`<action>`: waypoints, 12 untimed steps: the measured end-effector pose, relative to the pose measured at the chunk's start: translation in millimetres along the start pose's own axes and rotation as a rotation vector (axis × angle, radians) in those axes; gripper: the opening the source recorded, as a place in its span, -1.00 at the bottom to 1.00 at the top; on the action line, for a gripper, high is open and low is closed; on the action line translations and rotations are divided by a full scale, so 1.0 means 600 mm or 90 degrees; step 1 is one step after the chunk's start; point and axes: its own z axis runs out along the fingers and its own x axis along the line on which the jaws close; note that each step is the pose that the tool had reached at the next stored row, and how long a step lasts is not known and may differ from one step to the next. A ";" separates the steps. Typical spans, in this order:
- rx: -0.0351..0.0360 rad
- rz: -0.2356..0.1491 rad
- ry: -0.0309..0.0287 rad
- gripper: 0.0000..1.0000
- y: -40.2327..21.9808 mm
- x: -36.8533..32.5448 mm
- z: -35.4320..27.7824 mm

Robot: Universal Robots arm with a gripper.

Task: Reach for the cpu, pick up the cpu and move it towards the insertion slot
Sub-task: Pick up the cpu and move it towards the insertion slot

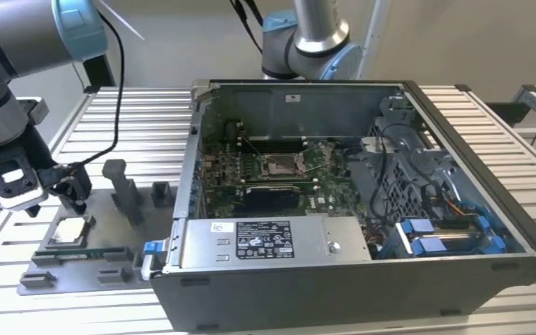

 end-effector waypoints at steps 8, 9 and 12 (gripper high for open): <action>-0.0006 0.000 0.0000 1.00 -0.005 0.000 0.023; -0.0008 0.000 0.0001 1.00 -0.006 0.000 0.026; -0.0014 0.000 -0.0001 1.00 -0.007 0.000 0.033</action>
